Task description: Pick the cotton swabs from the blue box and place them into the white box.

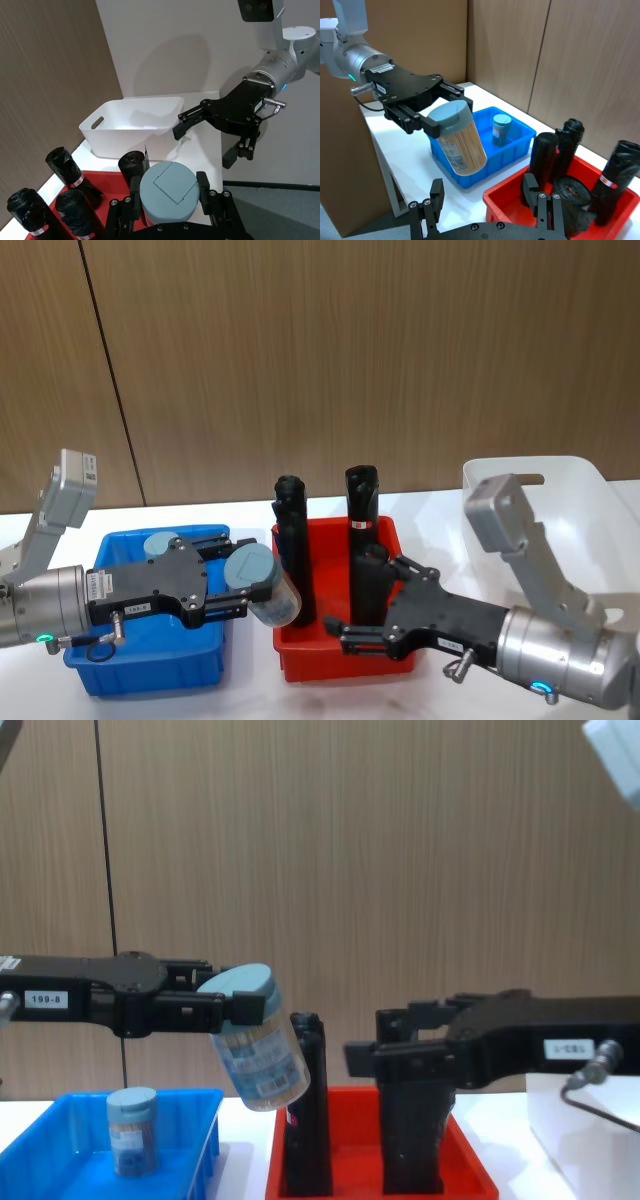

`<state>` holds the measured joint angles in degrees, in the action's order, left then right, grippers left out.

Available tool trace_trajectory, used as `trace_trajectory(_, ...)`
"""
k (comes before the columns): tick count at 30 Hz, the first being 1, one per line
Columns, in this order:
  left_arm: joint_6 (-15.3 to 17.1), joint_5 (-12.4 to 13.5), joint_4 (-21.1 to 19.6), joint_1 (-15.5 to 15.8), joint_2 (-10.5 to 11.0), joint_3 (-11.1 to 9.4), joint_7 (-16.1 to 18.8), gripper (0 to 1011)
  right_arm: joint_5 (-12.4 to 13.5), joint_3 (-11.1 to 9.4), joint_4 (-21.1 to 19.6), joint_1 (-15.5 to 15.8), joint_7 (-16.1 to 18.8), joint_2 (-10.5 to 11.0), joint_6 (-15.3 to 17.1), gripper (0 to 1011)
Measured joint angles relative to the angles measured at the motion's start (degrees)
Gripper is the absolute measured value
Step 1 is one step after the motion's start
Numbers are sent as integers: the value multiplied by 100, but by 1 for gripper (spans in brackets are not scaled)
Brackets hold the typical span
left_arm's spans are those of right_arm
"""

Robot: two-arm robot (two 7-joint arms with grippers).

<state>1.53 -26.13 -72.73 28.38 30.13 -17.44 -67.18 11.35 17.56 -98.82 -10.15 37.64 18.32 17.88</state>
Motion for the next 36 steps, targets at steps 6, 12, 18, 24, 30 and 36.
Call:
trace_trajectory(6,1,0,0,0,0,0,0,671,-134,119,215,-214,122,-166,58,1002)
trace_trajectory(12,1,0,0,0,0,0,0,670,-236,215,393,-376,192,-303,74,1001)
trace_trajectory(18,1,0,0,-1,0,0,1,671,-319,297,536,-487,235,-401,63,1002)
trace_trajectory(24,1,0,0,-1,0,0,1,671,-414,381,682,-590,271,-494,5,1002)
trace_trajectory(30,1,0,0,0,0,0,1,671,-506,462,815,-672,289,-577,-84,1002)
trace_trajectory(36,1,0,0,-1,0,0,1,671,-622,548,949,-747,290,-660,-208,1002)
